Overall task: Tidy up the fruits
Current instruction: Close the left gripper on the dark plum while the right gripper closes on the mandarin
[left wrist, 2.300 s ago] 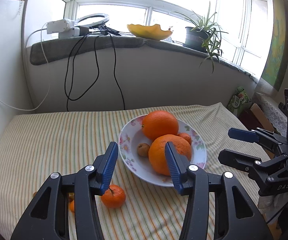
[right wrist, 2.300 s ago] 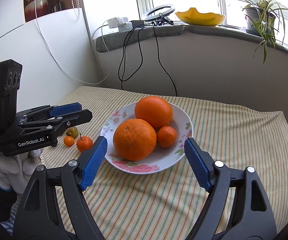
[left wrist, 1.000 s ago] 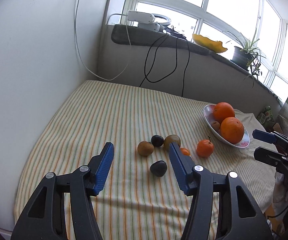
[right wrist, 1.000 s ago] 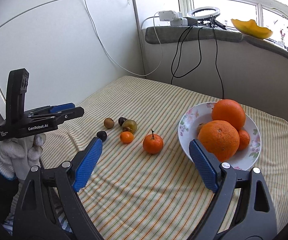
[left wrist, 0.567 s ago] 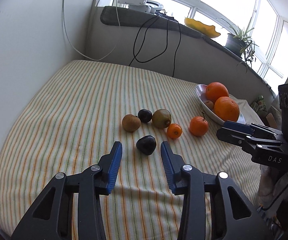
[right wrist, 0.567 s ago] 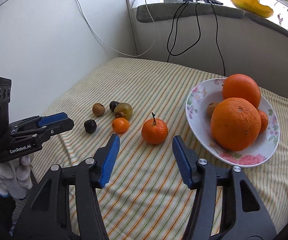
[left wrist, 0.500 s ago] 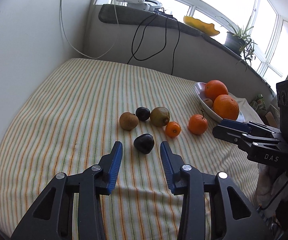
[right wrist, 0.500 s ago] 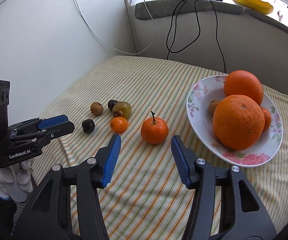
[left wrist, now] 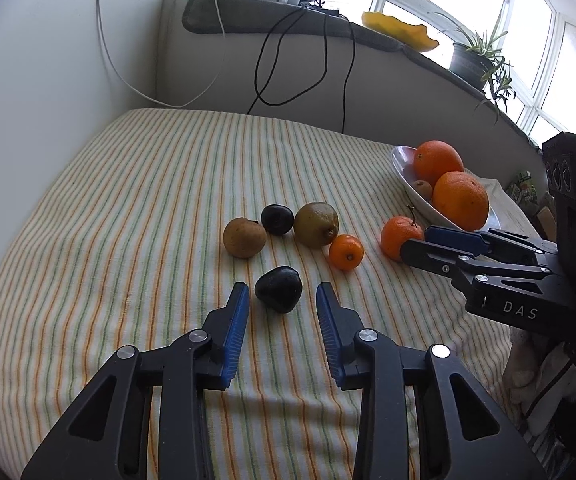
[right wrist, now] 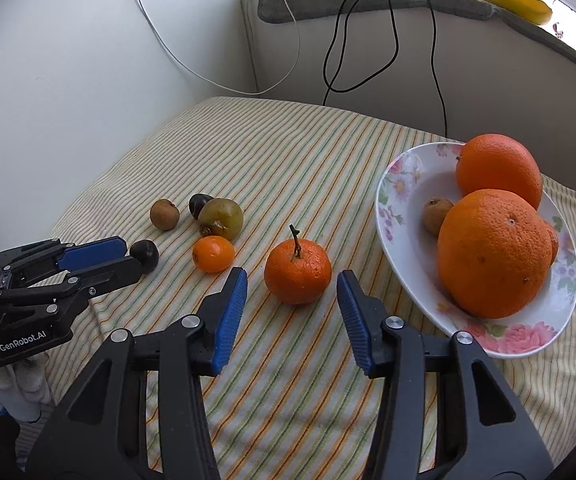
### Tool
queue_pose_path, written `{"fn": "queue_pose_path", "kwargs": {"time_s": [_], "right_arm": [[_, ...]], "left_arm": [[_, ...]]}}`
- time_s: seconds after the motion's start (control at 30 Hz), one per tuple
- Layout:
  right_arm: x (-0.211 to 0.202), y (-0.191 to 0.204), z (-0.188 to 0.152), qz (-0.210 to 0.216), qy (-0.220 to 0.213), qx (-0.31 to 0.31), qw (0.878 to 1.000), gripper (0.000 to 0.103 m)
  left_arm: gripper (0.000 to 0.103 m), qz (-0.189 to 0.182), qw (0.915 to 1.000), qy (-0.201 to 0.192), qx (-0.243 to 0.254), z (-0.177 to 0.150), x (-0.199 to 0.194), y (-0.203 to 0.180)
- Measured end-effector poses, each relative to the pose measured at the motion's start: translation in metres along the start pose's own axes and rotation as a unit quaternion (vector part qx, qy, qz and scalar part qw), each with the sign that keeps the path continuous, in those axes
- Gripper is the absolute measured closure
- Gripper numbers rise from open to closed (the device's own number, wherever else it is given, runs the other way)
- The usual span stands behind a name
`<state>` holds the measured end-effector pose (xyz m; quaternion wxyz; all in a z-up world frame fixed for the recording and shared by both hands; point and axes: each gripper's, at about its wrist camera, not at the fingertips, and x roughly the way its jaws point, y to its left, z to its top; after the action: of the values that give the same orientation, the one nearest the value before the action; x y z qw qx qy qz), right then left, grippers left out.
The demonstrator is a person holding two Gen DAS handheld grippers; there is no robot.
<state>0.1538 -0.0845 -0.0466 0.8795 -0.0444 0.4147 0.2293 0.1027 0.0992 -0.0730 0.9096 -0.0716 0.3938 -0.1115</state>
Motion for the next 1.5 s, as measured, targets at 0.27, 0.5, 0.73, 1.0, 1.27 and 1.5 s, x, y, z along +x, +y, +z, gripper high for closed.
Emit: {"fn": "queue_pose_path", "kwargs": {"time_s": [0.27,0.5,0.73,1.0,1.27,1.5], "right_arm": [[0.007,0.002,0.003,-0.003,0.007,-0.009,1.000,0.061],[0.009,0.000,0.003,-0.004,0.008,0.000,1.000,0.065],[0.008,0.001,0.003,-0.009,0.005,-0.007,1.000,0.066],[0.004,0.004,0.001,-0.012,-0.002,-0.011,1.000,0.067],[0.000,0.011,0.000,-0.015,-0.008,-0.021,1.000,0.067],[-0.007,0.012,0.000,-0.012,-0.017,-0.018,1.000,0.067]], "left_arm": [[0.077,0.010,0.9998,0.014,-0.005,0.001,0.009,0.001],[0.079,0.017,0.9996,0.020,-0.007,0.003,0.013,0.000],[0.080,0.033,0.9993,0.014,0.004,0.003,0.015,-0.006],[0.080,0.030,0.9995,0.004,0.008,0.003,0.008,-0.007],[0.080,0.021,0.9997,-0.014,-0.007,0.003,-0.004,-0.002],[0.081,0.017,0.9996,-0.022,-0.011,0.004,-0.012,-0.004]]}}
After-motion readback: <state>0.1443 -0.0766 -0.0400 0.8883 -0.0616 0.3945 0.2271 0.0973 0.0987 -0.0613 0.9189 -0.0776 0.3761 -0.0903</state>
